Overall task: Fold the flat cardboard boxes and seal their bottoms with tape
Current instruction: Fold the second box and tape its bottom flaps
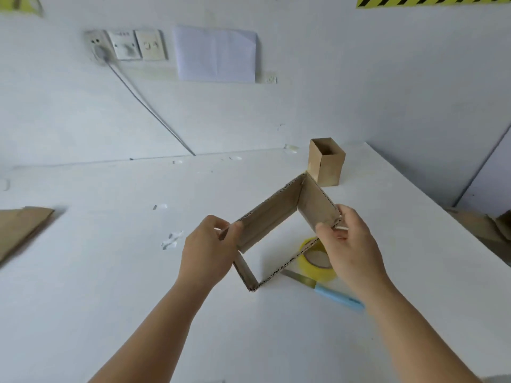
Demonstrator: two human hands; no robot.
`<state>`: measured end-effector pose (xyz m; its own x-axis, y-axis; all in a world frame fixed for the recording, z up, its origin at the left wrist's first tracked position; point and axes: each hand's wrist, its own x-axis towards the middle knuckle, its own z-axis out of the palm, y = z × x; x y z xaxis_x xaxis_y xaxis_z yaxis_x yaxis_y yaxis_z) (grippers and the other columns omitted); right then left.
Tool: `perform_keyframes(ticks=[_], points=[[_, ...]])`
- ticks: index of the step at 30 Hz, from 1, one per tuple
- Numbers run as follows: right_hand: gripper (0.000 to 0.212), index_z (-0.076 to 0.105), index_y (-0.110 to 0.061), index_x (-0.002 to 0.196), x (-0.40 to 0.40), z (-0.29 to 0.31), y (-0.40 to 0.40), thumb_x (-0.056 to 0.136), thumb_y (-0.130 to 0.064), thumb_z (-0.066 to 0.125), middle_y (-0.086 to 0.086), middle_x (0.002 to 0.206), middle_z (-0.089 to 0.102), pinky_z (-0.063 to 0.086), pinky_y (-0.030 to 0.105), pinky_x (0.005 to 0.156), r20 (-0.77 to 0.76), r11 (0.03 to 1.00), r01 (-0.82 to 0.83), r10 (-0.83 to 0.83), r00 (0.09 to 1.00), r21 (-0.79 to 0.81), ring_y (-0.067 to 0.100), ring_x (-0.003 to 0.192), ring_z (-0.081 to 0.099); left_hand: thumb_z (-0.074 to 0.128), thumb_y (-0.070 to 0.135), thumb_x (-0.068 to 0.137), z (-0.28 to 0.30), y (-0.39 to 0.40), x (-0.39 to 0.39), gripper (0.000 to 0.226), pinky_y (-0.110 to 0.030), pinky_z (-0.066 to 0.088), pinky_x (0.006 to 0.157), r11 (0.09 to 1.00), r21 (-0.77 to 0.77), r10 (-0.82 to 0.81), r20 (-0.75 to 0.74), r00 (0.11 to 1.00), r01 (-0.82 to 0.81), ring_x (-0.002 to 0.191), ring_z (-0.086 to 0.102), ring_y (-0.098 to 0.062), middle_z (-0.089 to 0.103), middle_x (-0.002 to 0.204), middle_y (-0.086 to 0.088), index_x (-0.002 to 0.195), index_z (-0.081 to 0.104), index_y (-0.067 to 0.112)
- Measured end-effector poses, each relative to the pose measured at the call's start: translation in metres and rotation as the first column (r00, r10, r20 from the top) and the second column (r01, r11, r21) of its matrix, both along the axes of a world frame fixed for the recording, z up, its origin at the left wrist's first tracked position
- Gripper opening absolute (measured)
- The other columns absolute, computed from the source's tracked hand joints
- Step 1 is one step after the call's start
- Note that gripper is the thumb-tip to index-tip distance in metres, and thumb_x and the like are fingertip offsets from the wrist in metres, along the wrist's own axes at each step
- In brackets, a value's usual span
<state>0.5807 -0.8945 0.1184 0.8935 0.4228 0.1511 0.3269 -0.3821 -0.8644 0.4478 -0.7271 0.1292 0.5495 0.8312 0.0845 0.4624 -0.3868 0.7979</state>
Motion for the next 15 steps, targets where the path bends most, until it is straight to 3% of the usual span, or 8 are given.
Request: perform_keyframes(ticks=[8,11,15], points=[[0.032,0.044,-0.034,0.116,0.002,0.001,0.0,0.087,-0.039,0.057,-0.003,0.105,0.057,0.036,0.014,0.066,-0.011,0.991,-0.121,0.121,0.993,-0.053,-0.004,0.085,0.055,0.065,0.035,0.086,0.002,-0.009,-0.017,0.031,-0.025,0.044,0.066,0.983,-0.151,0.131,0.149,0.98,-0.109,0.082,0.058,0.0,0.06,0.097,0.011,0.107,0.048,0.02],[0.041,0.044,-0.033,0.128,-0.002,0.001,0.004,0.088,-0.038,0.054,-0.002,0.096,0.056,0.038,0.02,0.066,0.012,0.984,-0.157,0.158,0.987,-0.081,0.003,0.083,0.055,0.069,0.028,0.083,-0.003,-0.007,-0.021,0.029,-0.025,0.045,0.072,0.976,-0.184,0.15,0.2,0.968,-0.113,0.091,0.059,0.003,0.06,0.103,0.011,0.106,0.054,0.017],[0.046,0.043,-0.028,0.134,-0.003,0.003,0.004,0.09,-0.04,0.05,0.005,0.083,0.062,0.04,0.021,0.065,0.02,0.977,-0.183,0.186,0.982,-0.112,0.009,0.078,0.057,0.07,0.026,0.082,-0.002,-0.001,-0.026,0.024,-0.023,0.046,0.073,0.962,-0.273,0.105,0.288,0.952,-0.023,0.099,0.065,-0.007,0.07,0.103,0.007,0.106,0.065,0.021]])
